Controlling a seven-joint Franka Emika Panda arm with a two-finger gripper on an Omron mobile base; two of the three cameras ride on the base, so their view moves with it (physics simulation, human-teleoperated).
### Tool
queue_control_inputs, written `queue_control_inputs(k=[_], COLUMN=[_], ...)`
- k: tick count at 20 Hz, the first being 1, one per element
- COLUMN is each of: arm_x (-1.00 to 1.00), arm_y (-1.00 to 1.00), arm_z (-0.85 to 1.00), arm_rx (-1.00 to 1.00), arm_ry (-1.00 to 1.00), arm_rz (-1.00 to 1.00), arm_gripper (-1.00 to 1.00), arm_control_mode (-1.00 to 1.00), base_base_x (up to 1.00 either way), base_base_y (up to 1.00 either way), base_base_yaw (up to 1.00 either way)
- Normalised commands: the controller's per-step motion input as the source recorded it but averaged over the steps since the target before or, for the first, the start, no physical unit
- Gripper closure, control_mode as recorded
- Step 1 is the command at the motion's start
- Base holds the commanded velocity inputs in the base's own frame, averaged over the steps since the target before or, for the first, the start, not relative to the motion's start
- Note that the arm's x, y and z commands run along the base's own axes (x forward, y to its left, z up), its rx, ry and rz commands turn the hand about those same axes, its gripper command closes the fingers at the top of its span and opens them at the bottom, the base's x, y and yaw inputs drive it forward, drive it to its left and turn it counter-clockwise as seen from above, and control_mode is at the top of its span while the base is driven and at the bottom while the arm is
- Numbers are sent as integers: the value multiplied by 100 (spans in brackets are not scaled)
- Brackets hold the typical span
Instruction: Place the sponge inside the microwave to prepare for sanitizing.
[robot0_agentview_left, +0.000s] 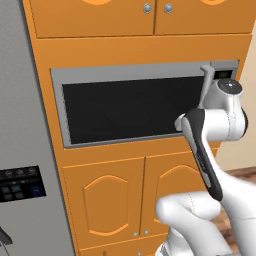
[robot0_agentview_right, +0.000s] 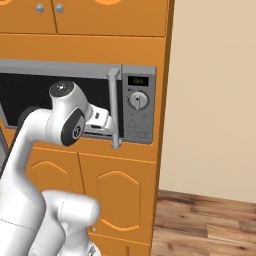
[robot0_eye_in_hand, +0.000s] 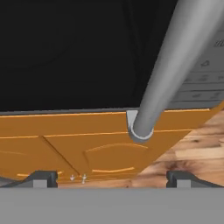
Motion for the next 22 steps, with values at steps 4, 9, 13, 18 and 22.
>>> queue_control_inputs(k=[4,9,13,18,22], arm_x=[0,17,15,4,2], arm_y=[-33,-33,-26,-5,0], arm_z=[0,0,-1,0,0], arm_rx=[0,5,4,0,0], arm_ry=[-1,-2,-12,-17,-12], arm_rz=[-29,-17,3,13,15], arm_gripper=[-100,-100,-100,-100,-100], arm_control_mode=[-100,-100,-100,-100,-100], base_base_x=[0,0,0,0,0], base_base_y=[0,0,0,0,0], base_base_yaw=[0,0,0,0,0])
